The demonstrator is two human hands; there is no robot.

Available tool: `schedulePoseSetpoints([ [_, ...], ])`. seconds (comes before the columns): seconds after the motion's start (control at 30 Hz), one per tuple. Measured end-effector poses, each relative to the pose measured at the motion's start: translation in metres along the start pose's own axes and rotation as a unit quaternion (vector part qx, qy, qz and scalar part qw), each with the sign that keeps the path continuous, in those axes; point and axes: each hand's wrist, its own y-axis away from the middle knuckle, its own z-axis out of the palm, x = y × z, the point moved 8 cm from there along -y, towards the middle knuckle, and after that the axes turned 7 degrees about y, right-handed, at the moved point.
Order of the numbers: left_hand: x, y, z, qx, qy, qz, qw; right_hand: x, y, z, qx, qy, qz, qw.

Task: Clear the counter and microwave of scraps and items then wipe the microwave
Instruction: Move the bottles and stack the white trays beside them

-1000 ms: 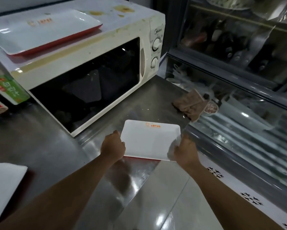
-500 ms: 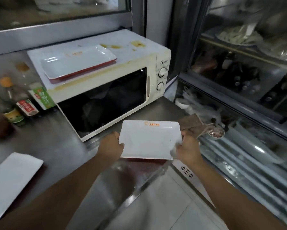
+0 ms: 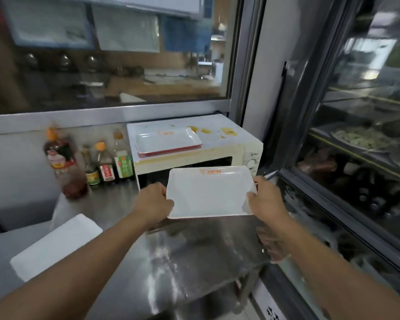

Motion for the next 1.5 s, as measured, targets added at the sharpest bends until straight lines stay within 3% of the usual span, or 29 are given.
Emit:
schedulePoseSetpoints([
  [0.4, -0.004, -0.052, -0.101, 0.081, 0.061, -0.029, 0.994, -0.112, -0.078, 0.012, 0.016, -0.004, -0.085, 0.996],
  [0.53, -0.007, -0.081, -0.114, 0.085, 0.067, -0.022, 0.994, -0.132, -0.105, 0.022, 0.022, -0.014, -0.070, 0.997],
  [0.93, -0.019, -0.162, -0.109, 0.091, 0.136, -0.048, 0.985, -0.160, -0.192, 0.063, -0.028, 0.042, -0.057, 0.997],
  [1.2, -0.028, -0.176, -0.095, 0.091, 0.101, -0.101, 0.986, -0.160, -0.223, 0.094, -0.067, 0.052, -0.096, 0.992],
  [1.5, -0.030, -0.182, -0.085, 0.097, 0.062, -0.103, 0.988, -0.153, -0.227, 0.110, -0.093, 0.078, -0.122, 0.985],
])
